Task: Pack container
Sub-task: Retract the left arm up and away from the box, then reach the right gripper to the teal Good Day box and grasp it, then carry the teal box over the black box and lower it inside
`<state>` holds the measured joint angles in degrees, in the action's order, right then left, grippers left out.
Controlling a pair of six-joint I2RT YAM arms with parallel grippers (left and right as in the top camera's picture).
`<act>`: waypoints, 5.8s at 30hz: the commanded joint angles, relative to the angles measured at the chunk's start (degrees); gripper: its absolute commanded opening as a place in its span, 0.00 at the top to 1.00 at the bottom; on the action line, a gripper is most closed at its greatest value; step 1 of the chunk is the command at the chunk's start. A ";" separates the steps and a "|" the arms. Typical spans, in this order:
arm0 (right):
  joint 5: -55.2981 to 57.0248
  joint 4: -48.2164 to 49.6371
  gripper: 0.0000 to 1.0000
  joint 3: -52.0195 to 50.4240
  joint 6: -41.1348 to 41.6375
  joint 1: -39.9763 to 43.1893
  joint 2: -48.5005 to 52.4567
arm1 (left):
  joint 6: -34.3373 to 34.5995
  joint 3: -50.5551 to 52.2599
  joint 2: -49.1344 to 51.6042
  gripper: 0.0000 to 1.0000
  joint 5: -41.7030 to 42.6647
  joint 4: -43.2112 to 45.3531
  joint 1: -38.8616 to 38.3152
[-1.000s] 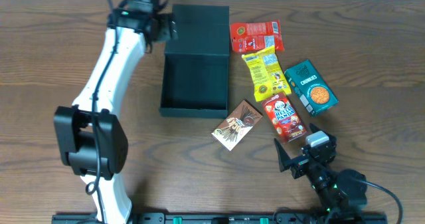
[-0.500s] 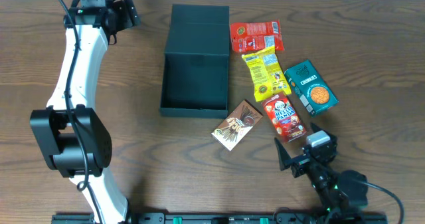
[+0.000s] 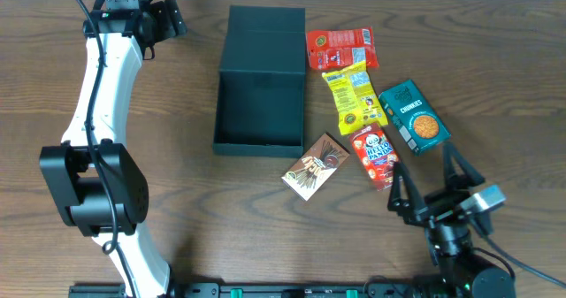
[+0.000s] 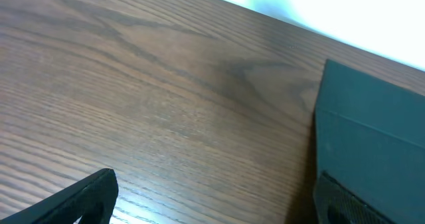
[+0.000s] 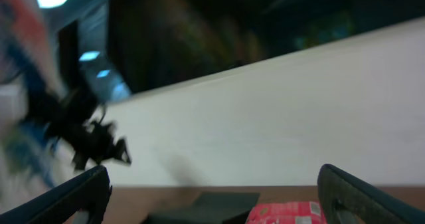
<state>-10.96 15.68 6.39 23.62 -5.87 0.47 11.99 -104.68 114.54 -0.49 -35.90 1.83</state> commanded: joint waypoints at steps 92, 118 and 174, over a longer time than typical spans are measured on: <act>10.47 -68.35 0.02 81.92 -48.35 10.78 120.85 | -0.17 -0.83 -1.09 0.05 -0.09 -6.05 0.02; 4.44 -66.97 0.21 83.52 -43.76 10.58 120.83 | -0.26 -0.83 -1.09 0.05 -1.62 -5.81 0.09; 10.10 -81.90 0.34 111.93 17.73 -29.03 121.37 | 1.90 -0.83 -1.09 0.05 -2.21 -13.64 11.67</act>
<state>-4.23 -66.32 117.34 33.45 -33.54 121.49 12.93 -104.68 114.54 -3.77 -49.17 13.41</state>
